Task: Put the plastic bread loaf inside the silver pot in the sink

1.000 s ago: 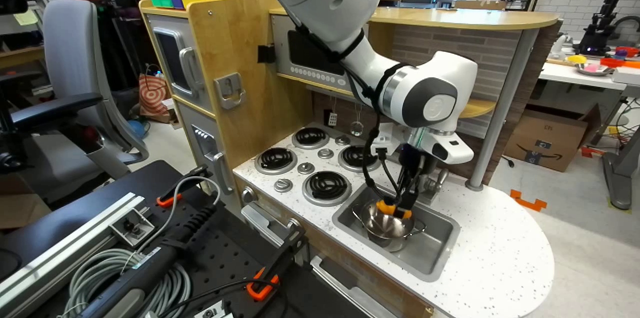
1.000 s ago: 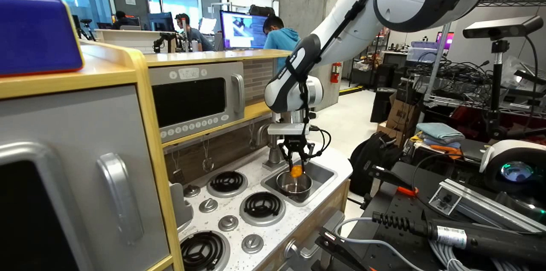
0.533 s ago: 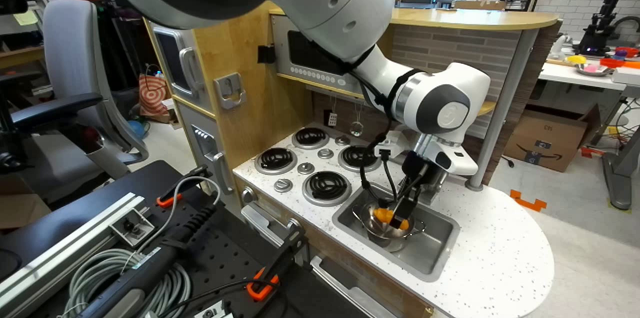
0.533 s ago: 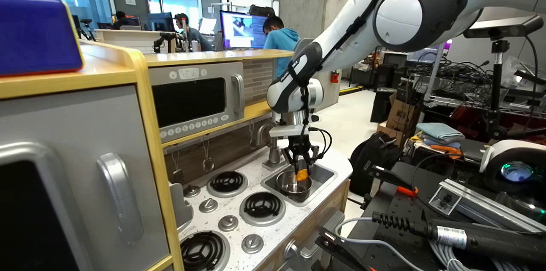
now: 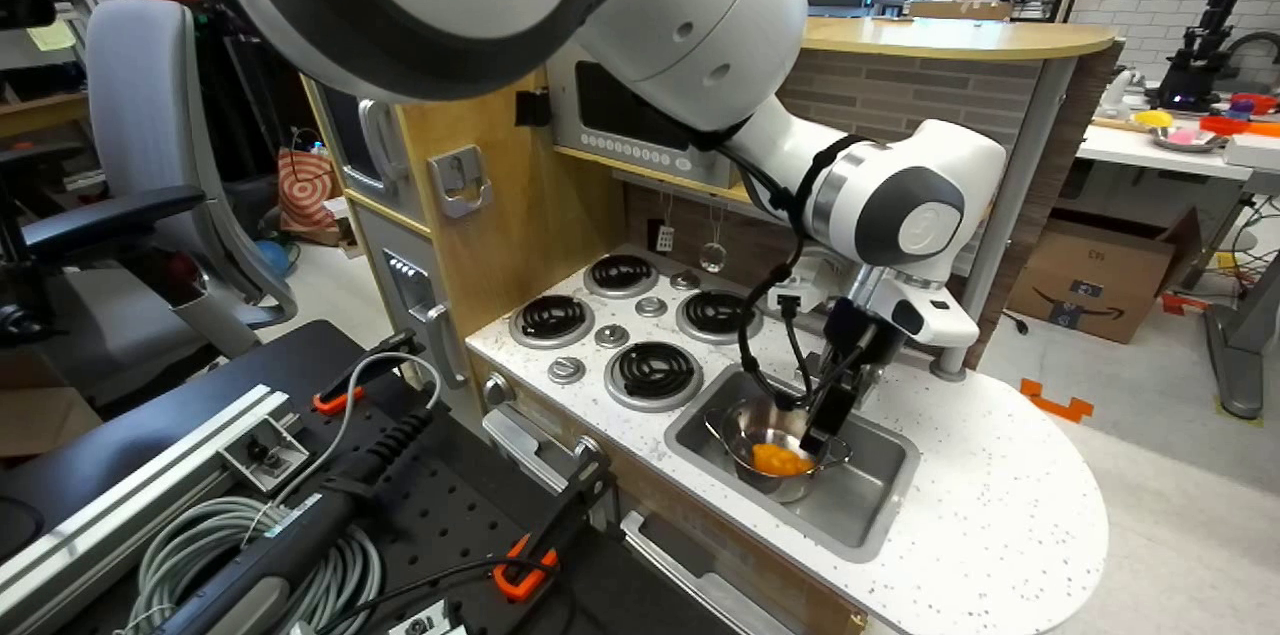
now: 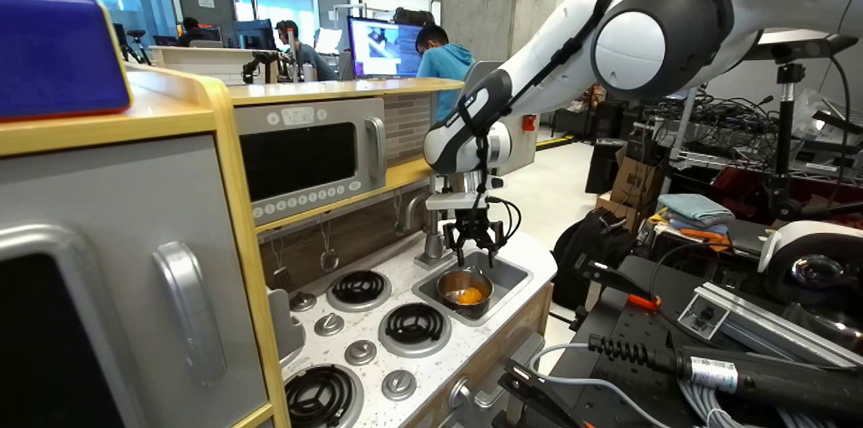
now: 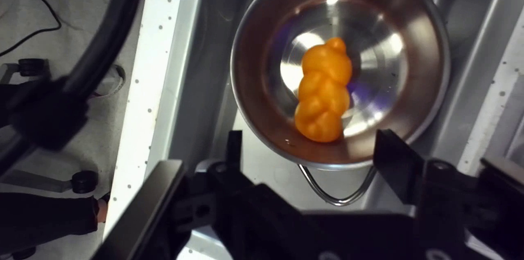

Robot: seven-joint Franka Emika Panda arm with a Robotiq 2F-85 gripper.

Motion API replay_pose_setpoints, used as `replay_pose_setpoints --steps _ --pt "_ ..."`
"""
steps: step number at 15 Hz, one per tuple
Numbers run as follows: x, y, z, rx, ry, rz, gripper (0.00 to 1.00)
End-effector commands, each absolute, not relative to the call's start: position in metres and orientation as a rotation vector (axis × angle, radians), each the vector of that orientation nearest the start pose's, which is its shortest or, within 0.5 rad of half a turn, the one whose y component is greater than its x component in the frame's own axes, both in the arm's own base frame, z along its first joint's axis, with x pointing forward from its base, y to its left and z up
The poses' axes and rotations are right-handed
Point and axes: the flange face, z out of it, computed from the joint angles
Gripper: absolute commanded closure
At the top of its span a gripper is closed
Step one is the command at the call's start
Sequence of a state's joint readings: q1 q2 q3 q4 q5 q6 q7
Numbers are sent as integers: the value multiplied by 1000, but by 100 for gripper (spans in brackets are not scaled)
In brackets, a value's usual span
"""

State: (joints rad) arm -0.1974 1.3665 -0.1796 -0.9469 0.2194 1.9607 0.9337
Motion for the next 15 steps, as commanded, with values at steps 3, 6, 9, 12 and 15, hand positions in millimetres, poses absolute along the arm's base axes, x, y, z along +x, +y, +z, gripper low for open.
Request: replay_pose_setpoints --steps 3,6,9,12,15 --pt "694 -177 23 -2610 1793 546 0" --pt "673 -164 47 -2784 1617 622 0" --pt "654 -150 71 -2930 1445 677 0" --pt "635 -125 96 -3061 1219 723 0" --pt "611 -106 119 -3025 996 790 0"
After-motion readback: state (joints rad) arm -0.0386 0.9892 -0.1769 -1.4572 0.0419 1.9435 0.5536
